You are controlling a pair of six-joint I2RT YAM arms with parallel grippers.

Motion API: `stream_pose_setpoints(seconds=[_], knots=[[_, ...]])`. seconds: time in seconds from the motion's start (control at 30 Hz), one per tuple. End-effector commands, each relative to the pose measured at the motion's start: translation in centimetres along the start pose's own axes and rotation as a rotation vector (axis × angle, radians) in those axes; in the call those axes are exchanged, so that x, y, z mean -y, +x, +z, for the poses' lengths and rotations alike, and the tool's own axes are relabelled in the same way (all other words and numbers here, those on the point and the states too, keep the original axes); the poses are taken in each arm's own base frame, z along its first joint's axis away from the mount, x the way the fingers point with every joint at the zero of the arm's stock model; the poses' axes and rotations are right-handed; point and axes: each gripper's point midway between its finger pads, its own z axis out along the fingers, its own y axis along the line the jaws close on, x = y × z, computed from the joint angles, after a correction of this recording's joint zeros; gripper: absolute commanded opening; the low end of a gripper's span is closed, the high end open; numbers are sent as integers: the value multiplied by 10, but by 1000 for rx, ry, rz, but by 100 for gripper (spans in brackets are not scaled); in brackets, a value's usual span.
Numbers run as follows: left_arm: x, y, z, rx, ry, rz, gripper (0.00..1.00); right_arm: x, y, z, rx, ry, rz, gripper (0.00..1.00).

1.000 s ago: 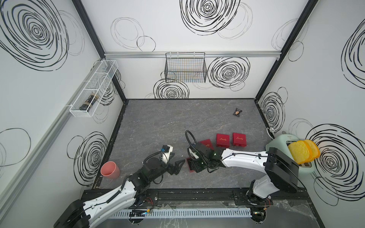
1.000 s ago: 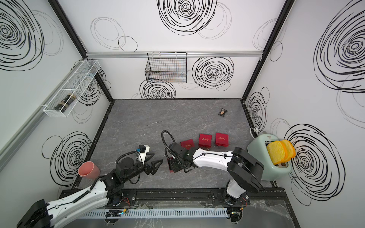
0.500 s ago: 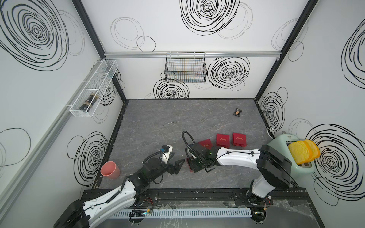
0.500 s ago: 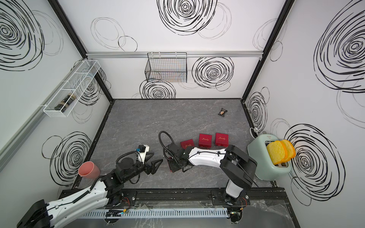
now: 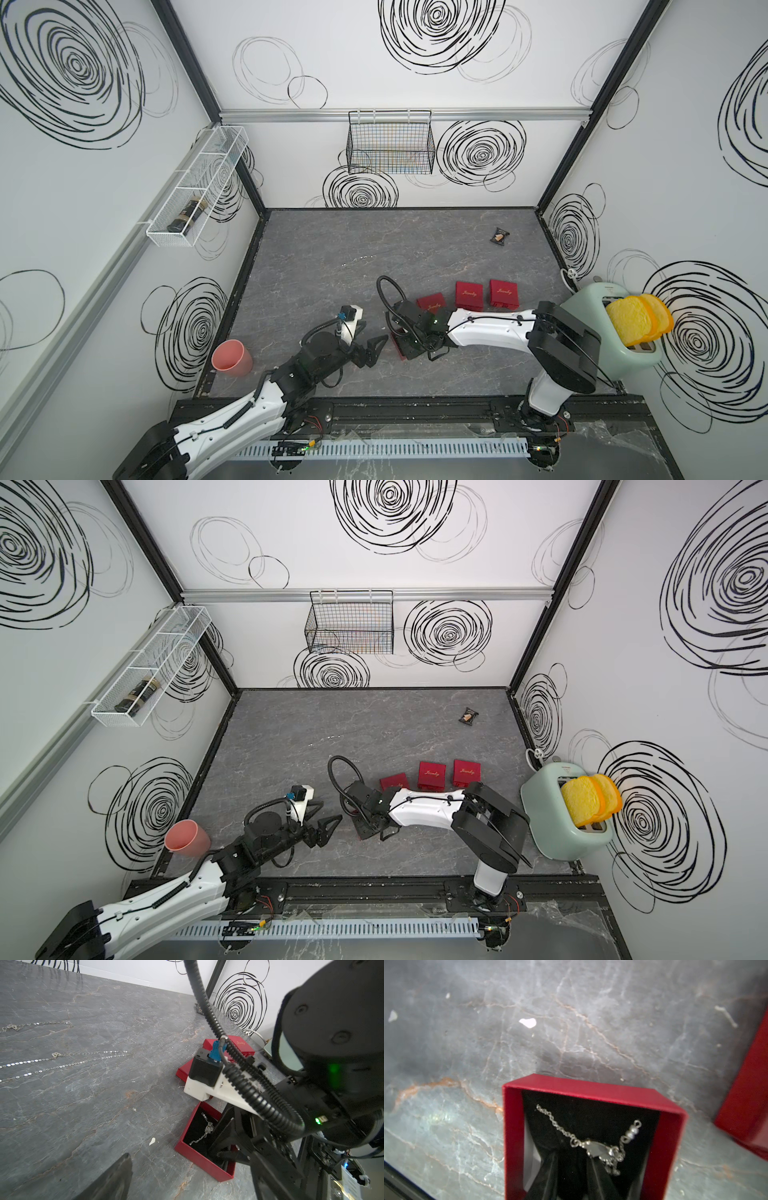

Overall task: Take the necklace out of the lift-off lid jewelry box
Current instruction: Take out the inner lining from the jewelry box.

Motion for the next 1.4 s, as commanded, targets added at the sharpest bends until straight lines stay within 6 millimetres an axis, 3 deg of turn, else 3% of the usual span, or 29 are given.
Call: stream_pose_setpoints(seconds=[0.0,0.17,0.37,0.7,1.13,1.37], knots=[[3,-11,-1,36,4,18,90,14,19,16,-52,46,-6,19],[3,-10,-1,34,1,18,90,2,6,-3,10,-63,-13,15],[4,-10,-1,33,4,18,90,-10,-14,-39,102,-207,-26,11],[12,-10,-2,33,40,31,89,-6,-27,-79,204,-381,-5,8],[57,-14,-4,51,232,105,74,-29,-39,-149,327,-654,-66,9],[74,-24,-3,100,257,154,67,-39,-39,-171,367,-729,-93,9]])
